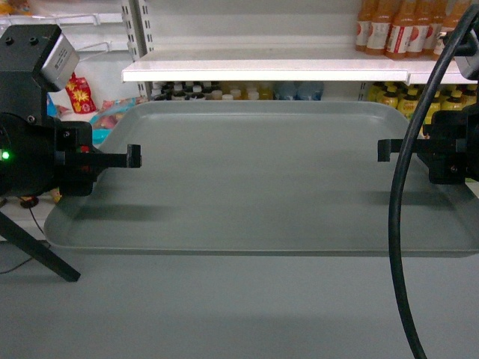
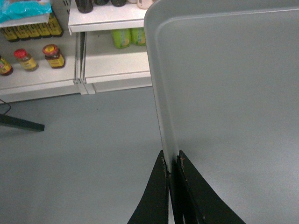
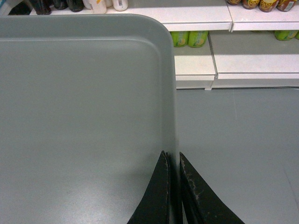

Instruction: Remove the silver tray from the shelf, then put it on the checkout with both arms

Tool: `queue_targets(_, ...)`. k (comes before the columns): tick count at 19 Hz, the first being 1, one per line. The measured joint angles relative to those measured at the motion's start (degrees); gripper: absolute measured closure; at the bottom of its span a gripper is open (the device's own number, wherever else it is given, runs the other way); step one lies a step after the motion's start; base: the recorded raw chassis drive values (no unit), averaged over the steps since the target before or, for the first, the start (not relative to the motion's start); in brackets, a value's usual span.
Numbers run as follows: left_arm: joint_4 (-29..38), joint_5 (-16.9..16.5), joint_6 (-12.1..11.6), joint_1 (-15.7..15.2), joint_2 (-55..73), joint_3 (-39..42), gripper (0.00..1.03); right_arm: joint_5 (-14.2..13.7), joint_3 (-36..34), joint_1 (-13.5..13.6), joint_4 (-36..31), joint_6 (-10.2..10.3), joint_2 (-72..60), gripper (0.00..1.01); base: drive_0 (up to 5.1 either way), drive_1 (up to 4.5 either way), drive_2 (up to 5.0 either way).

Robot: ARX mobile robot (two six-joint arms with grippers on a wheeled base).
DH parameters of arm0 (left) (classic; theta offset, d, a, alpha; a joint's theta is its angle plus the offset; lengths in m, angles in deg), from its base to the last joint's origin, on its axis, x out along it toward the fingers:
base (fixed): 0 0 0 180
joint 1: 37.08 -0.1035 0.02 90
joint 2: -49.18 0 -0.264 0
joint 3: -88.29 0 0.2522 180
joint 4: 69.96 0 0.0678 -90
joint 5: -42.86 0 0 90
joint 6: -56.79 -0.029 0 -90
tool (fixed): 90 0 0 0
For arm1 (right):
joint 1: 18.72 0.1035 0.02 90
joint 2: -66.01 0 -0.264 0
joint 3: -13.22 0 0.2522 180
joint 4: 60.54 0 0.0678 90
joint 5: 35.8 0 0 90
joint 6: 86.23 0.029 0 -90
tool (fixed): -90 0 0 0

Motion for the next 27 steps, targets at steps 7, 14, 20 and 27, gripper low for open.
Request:
queue_targets(7, 0.0, 0.0, 0.0, 0.0, 0.0, 0.0, 1.0, 0.0, 0.0, 0.0, 0.0, 0.0, 0.0, 0.98, 0.1, -4.03, 4.3)
queue_targets(14, 0.0, -0.1, 0.0, 0.0, 0.0, 0.0, 1.0, 0.0, 0.0, 0.0, -0.2, 0.0, 0.0, 0.98, 0.0, -4.2, 4.2)
queue_targets(20, 0.0, -0.1, 0.0, 0.0, 0.0, 0.0, 1.0, 0.1, 0.0, 0.1, -0.2, 0.0, 0.0, 0.98, 0.0, -4.2, 4.2)
queue_targets(27, 0.2, -0.1, 0.0, 0.0, 0.0, 0.0, 1.0, 0.2, 0.0, 0.0, -0.4, 0.0, 0.0, 0.98, 0.0, -4.16, 4.2)
